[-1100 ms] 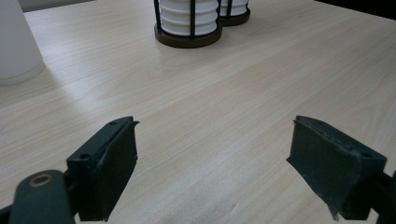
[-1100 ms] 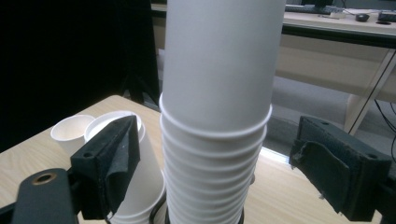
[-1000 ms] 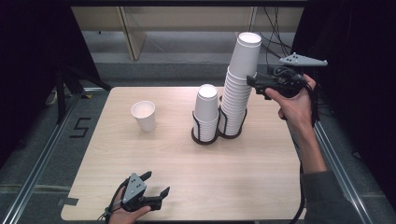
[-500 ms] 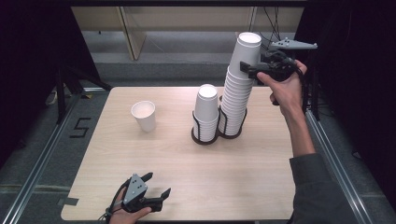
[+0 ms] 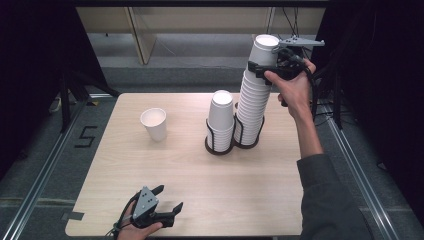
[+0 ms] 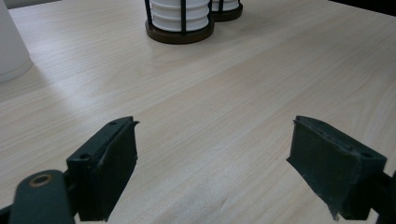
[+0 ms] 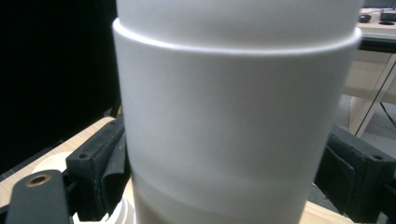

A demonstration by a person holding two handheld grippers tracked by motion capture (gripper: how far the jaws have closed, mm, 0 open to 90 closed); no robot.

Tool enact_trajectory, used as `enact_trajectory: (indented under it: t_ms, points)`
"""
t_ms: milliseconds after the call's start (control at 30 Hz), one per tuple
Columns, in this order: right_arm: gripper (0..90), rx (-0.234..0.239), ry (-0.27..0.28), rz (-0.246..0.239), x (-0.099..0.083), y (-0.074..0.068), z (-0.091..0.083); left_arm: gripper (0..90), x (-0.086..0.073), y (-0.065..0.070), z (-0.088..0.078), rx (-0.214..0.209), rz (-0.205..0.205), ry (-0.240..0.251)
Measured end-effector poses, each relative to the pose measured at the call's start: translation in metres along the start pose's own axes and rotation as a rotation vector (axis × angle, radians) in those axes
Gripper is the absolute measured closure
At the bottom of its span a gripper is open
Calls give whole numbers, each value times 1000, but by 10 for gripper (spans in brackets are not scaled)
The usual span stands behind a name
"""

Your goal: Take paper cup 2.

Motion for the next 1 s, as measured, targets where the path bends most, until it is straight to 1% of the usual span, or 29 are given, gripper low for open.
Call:
enact_trajectory:
  t_ms: [33,167,233,267,300,367,500,533,633,667,767,800,833,867,900,933,967,1000]
  points:
    - [142,-3,1,-8,0,0,1,144,0,1,0,0,-6,5]
    - [160,-10,0,-16,1,-1,0,144,0,1,0,0,-4,4]
    - [166,-8,14,-26,3,-1,-1,144,0,0,0,-3,-1,4]
    - [170,-10,22,-13,4,-2,-2,144,0,1,0,-1,-1,4]
    - [171,-11,30,-23,6,-2,-3,144,0,1,1,-8,-4,9]
    - [174,-18,52,-28,10,-2,-5,144,0,1,1,-9,0,5]
    - [178,-35,77,-21,18,-3,-9,144,0,1,1,-10,1,5]
    - [179,-36,78,-20,20,-4,-10,144,0,1,0,-4,4,-3]
    - [181,-45,104,-29,28,-4,-13,144,0,1,1,-9,-1,7]
    - [182,-50,107,-23,30,-5,-15,144,0,0,2,-11,2,8]
    - [184,-59,127,-32,37,-5,-20,144,0,1,2,-13,1,4]
    - [185,-62,132,-26,39,-6,-21,144,0,2,2,-12,-6,5]
    - [186,-79,142,-35,41,-6,-23,144,0,1,1,-9,6,-13]
    - [187,-79,147,-33,43,-7,-24,143,-1,2,2,-17,2,-4]
    - [187,-82,151,-42,44,-7,-26,144,-1,3,2,-14,5,-13]
    - [187,-83,154,-34,46,-8,-27,144,-1,3,3,-23,4,-5]
    - [187,-86,156,-39,47,-7,-28,144,-1,3,3,-19,6,-7]
    - [187,-86,162,-33,49,-8,-30,144,-1,3,3,-17,7,-9]
Point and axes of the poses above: each handheld gripper's, and its own axes: z roughly forward along the jaws, x roughly out of its top, y roughly to its right, the point moved 3 cm from there along z, roughly forward along the jaws, and after that the axes turned 2 degrees about x, right-handed, at the moved point
